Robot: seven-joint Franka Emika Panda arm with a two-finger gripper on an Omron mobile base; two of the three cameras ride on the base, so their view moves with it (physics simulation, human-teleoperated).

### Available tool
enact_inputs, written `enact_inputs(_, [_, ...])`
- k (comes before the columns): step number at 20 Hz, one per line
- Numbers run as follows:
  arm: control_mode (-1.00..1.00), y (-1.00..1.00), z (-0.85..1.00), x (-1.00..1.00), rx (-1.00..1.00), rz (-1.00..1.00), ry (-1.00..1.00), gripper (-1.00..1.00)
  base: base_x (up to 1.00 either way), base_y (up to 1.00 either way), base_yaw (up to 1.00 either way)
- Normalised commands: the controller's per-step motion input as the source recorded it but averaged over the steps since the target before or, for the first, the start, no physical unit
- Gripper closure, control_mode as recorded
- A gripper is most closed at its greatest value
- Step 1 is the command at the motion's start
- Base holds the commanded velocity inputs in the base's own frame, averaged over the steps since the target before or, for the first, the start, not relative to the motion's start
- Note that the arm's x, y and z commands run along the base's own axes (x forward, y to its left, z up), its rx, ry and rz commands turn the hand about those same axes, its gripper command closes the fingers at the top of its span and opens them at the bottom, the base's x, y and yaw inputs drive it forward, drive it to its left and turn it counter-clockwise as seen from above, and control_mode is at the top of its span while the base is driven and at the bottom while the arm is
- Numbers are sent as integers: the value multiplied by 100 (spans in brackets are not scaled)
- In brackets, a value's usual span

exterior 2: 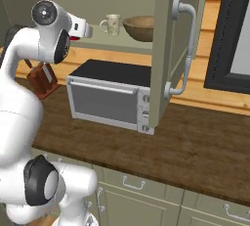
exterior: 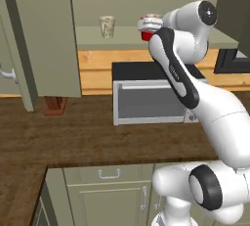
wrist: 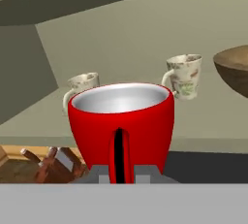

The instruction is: Gather all objects into one cabinet and sort the glasses and bowls to opposite sides.

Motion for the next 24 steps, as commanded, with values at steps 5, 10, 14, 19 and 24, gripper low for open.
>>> enact_inputs(5, [-100, 0, -12, 100, -9, 0, 9, 100, 0, 0, 0])
enact_inputs(10, [-100, 2, -11, 100, -10, 0, 3, 100, 0, 0, 0])
enact_inputs(14, [-100, 14, -26, 97, -10, 1, 1, 100, 0, 0, 0])
enact_inputs(19, [-100, 15, -34, 91, -5, 5, 0, 100, 0, 0, 0])
enact_inputs(24, [-100, 7, -20, 87, 0, 3, 0, 100, 0, 0, 0])
